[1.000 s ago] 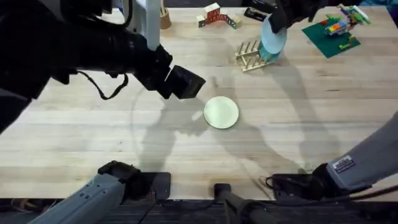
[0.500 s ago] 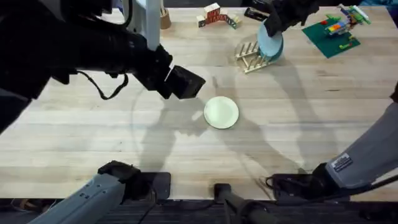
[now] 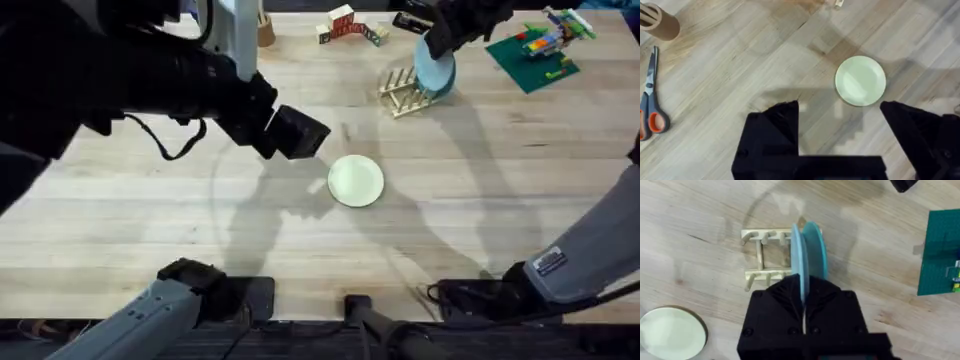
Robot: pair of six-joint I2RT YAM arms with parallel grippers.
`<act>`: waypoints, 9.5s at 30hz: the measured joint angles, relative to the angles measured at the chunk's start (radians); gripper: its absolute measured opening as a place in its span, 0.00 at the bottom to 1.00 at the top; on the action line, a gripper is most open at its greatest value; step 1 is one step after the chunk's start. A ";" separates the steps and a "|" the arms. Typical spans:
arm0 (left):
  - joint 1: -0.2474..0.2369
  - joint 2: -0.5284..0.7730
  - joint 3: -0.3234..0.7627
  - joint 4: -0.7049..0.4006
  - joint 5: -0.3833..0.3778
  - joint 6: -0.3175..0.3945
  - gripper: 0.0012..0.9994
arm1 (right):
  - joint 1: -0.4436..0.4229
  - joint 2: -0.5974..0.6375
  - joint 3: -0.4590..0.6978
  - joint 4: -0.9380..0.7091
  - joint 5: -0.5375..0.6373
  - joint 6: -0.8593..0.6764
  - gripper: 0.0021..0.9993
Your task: Pick up the plates from the table one by one and place each into a slot on the dish rack.
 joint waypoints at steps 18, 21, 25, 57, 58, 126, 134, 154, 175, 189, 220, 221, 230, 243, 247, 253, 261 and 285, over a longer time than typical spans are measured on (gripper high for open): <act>0.000 0.000 0.000 0.000 0.000 0.000 1.00 | 0.000 0.000 0.006 -0.013 0.000 0.000 0.20; 0.000 0.000 0.000 0.000 0.000 0.000 1.00 | 0.005 0.000 0.041 -0.047 0.000 0.000 0.20; 0.000 0.000 0.000 0.000 0.000 0.000 1.00 | 0.022 -0.014 0.115 -0.113 0.000 0.005 0.22; 0.000 0.000 0.000 -0.052 0.001 -0.037 0.76 | 0.066 -0.897 -0.530 -0.214 -0.132 0.183 1.00; 0.000 0.000 0.000 -0.053 0.002 -0.038 0.61 | 0.066 -0.902 -0.549 -0.214 -0.142 0.191 1.00; 0.152 0.734 -0.399 0.533 0.853 -0.107 0.04 | 0.066 -0.859 -0.583 -0.222 -0.226 0.259 1.00; 0.152 0.758 -0.399 0.594 0.842 -0.159 0.04 | 0.066 -0.859 -0.583 -0.222 -0.228 0.259 1.00; 0.144 0.809 -0.390 0.631 0.870 -0.307 0.04 | 0.066 -0.859 -0.583 -0.222 -0.228 0.259 1.00; 0.140 0.780 -0.385 0.617 0.814 -0.360 0.04 | 0.066 -0.859 -0.583 -0.222 -0.228 0.259 1.00; 0.142 0.399 -0.386 0.557 0.720 -0.397 0.04 | 0.066 -0.859 -0.583 -0.222 -0.228 0.259 1.00; 0.094 0.602 -0.201 0.318 0.631 -0.063 0.04 | 0.066 -0.859 -0.583 -0.210 -0.228 0.259 1.00; 0.088 0.613 -0.201 0.318 0.633 -0.051 0.04 | 0.066 -0.859 -0.583 -0.209 -0.228 0.259 1.00; 0.066 0.670 -0.201 0.332 0.636 0.002 0.04 | 0.066 -0.859 -0.583 -0.209 -0.228 0.259 1.00; 0.029 0.801 -0.201 0.395 0.642 0.010 0.04 | 0.066 -0.859 -0.583 -0.209 -0.228 0.259 1.00; 0.029 0.822 -0.197 0.410 0.671 0.010 0.04 | 0.066 -0.859 -0.583 -0.209 -0.228 0.259 1.00; 0.030 0.869 -0.181 0.413 0.725 0.011 0.04 | 0.066 -0.859 -0.583 -0.209 -0.228 0.259 1.00; 0.031 0.877 -0.181 0.414 0.741 0.013 0.04 | 0.066 -0.859 -0.583 -0.209 -0.228 0.259 1.00; 0.031 0.877 -0.181 0.413 0.741 0.024 0.04 | 0.066 -1.039 -0.818 -0.085 -0.370 0.541 1.00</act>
